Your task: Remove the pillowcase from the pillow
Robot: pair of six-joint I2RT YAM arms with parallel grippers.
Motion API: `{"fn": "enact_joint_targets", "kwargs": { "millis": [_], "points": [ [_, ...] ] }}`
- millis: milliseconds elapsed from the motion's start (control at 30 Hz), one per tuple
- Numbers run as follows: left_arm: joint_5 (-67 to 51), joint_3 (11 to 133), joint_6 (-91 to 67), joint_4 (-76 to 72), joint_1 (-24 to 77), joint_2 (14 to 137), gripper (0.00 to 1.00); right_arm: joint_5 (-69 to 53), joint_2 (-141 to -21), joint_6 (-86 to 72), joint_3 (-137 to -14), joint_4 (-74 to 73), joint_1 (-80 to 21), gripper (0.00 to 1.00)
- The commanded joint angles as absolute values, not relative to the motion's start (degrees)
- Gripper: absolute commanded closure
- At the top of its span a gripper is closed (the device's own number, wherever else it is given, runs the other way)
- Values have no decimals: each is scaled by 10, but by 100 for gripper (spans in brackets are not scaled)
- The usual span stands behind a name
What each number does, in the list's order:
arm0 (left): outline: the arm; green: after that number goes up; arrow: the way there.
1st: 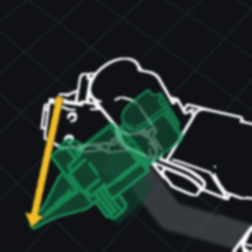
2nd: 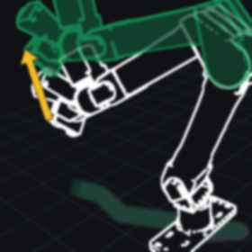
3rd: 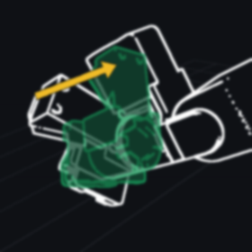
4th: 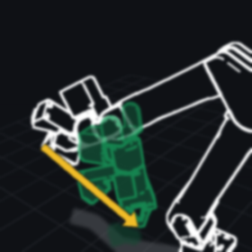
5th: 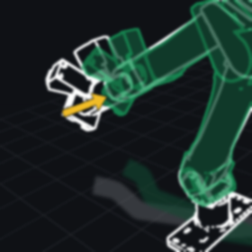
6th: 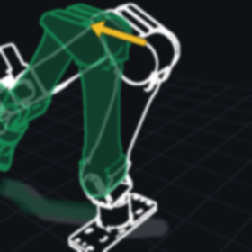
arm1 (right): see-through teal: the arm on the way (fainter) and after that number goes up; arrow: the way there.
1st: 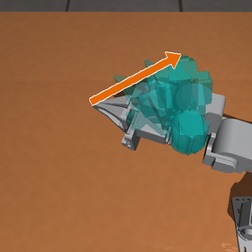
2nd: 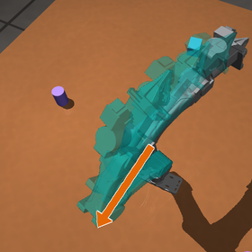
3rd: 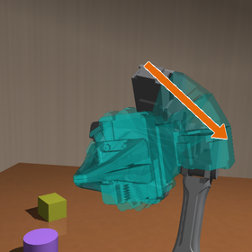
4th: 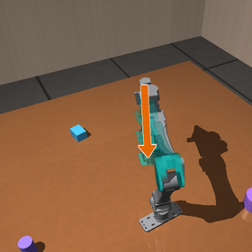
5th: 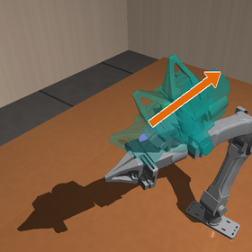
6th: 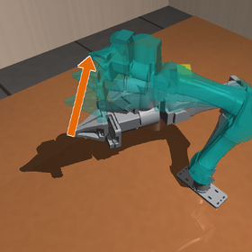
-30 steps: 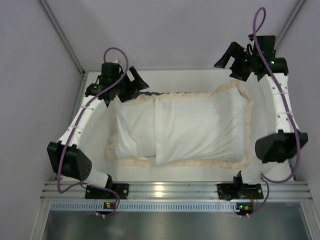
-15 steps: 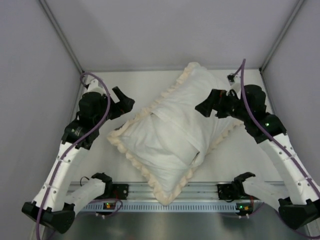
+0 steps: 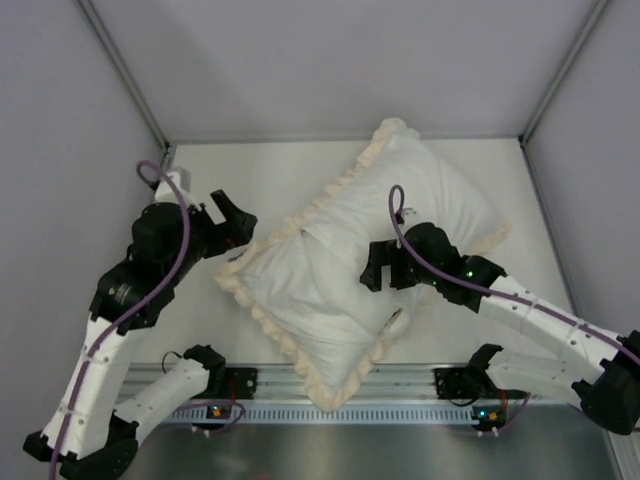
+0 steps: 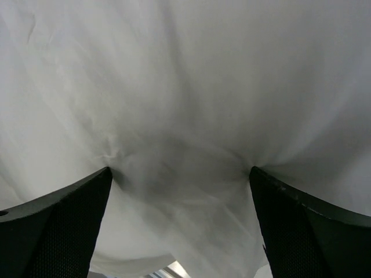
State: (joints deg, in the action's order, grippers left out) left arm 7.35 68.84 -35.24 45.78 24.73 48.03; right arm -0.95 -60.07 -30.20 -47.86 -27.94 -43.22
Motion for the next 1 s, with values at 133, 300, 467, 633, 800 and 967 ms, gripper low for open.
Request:
{"fn": "enact_joint_targets", "kwargs": {
  "millis": [133,300,467,633,800,967],
  "points": [
    [-24,794,-348,541,247,504,1,105,-595,-360,-457,-268,-547,6],
    [-73,705,-372,518,264,485,1,172,-639,-399,-500,-261,-611,8],
    [-101,657,-394,503,293,486,1,192,-686,-403,-531,-251,-620,7],
    [-17,645,-429,491,403,511,1,182,-724,-401,-558,-238,-620,8],
    [53,626,-450,468,484,577,1,165,-739,-407,-568,-216,-628,8],
    [111,611,-466,468,522,624,1,166,-717,-412,-542,-215,-632,8]
  ]
}}
